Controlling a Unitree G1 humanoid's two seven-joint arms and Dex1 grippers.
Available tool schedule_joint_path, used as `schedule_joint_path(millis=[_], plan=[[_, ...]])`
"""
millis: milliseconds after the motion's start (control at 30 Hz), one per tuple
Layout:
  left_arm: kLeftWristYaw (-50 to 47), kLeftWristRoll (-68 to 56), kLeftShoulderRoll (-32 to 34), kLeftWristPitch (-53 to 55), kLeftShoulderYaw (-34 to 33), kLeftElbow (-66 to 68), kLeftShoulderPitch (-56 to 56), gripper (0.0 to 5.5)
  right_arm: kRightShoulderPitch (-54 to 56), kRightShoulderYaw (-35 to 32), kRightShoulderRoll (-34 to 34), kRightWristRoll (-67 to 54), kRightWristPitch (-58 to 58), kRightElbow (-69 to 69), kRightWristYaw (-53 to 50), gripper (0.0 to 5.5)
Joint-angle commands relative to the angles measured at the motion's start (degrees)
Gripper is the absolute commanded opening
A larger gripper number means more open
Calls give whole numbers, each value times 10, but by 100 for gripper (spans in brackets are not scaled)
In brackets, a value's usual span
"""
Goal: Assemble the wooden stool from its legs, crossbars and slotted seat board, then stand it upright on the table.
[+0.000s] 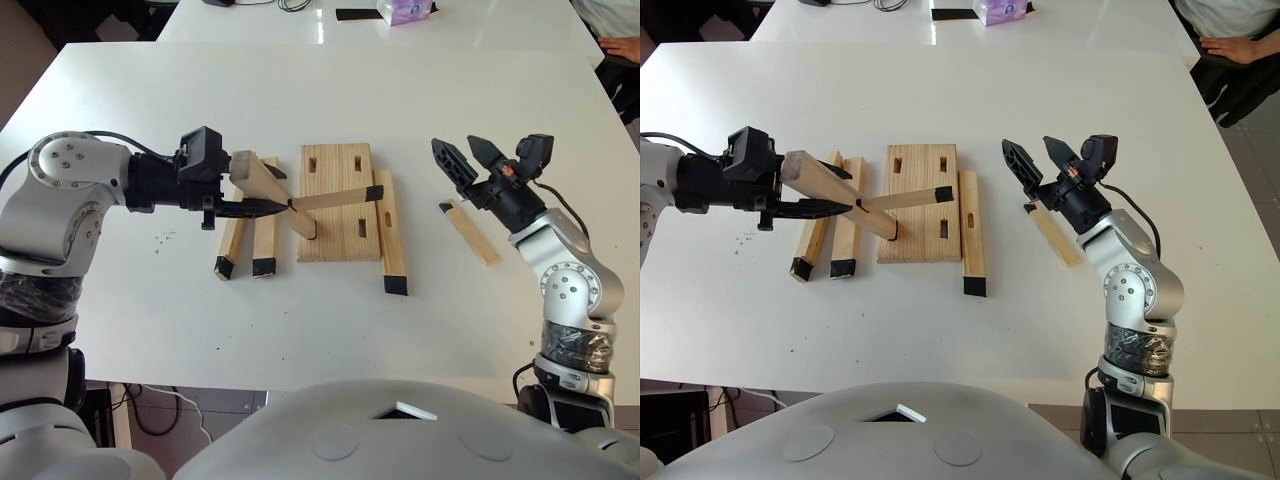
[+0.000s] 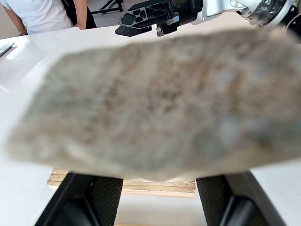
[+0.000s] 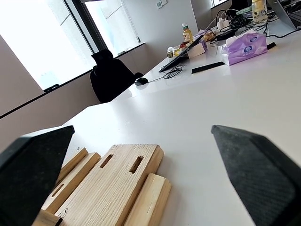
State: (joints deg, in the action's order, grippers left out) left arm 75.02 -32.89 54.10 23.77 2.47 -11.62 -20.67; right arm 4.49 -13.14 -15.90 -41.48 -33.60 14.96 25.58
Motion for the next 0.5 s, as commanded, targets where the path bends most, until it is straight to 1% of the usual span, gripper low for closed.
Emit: schedule_joint_path(millis=[33,333,500], plan=[[-11,11,10,57,21,-21,-11,204,-10,4,7,2,3,9,-10,540],[0,60,36,49,46,-37,-23,204,-28,6,14,3,6,16,-20,540],[10,72,29,39,62,-35,-43,204,-27,6,24,3,8,12,-27,540]])
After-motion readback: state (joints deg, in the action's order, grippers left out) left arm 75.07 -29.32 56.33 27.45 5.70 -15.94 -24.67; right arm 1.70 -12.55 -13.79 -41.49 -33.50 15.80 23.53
